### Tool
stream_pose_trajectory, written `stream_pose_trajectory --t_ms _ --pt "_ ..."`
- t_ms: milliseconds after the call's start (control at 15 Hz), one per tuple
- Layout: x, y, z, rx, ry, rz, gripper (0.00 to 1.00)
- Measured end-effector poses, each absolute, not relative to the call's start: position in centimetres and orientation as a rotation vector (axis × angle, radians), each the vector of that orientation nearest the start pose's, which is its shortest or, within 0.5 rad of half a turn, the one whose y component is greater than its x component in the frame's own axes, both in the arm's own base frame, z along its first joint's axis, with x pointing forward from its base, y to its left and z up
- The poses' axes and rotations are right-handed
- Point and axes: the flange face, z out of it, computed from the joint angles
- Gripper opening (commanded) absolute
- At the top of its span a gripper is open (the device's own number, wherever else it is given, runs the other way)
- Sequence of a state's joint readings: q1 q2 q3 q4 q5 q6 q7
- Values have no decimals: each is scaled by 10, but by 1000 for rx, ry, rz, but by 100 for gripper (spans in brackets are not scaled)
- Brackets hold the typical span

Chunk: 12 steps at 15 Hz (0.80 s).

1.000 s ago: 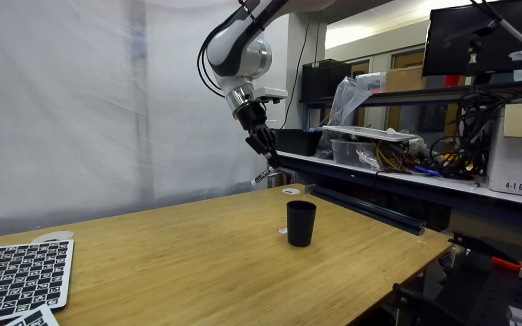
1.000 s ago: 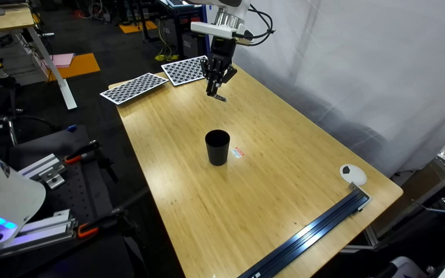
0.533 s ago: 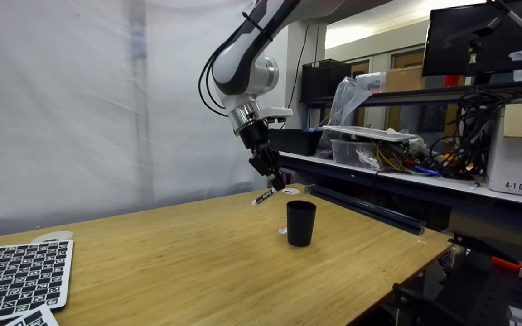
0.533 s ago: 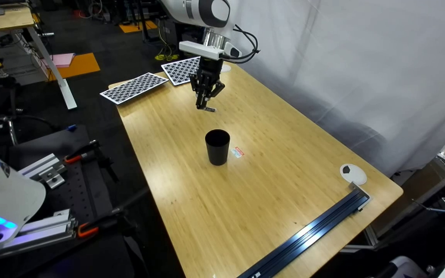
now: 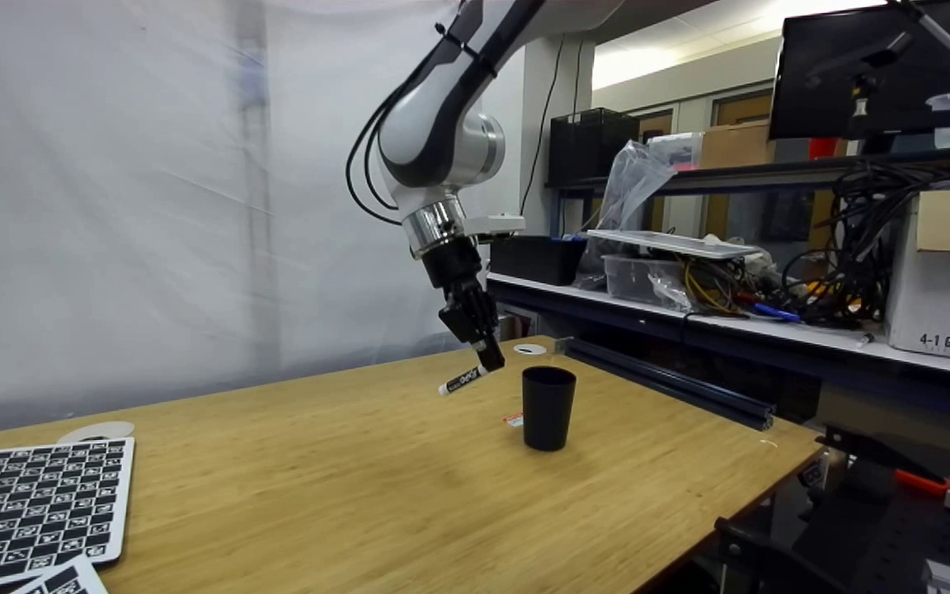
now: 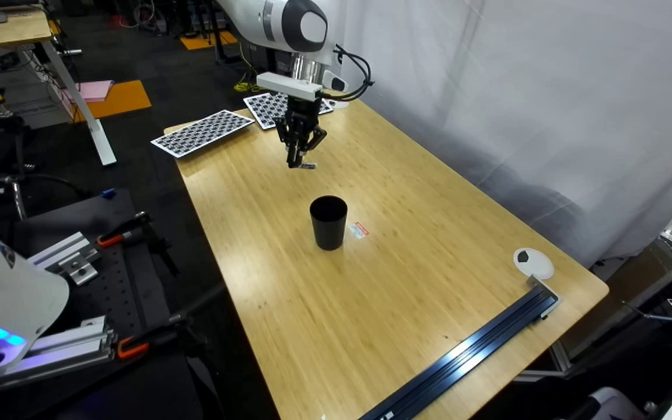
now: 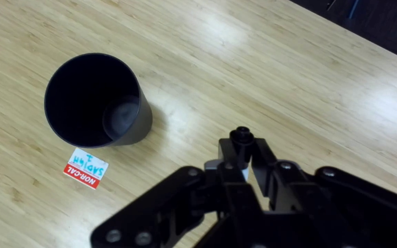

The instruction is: Take the marker out of the cup and put it on the table

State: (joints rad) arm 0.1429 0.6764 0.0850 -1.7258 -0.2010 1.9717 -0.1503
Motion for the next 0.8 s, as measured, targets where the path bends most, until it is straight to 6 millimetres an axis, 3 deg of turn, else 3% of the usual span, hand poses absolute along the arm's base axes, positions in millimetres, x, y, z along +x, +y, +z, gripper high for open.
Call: stream_pose_trajectory --t_ms 400,800 --pt "595 96 109 -3082 -699 639 5" --pt "597 111 102 -3072 -723 564 5"
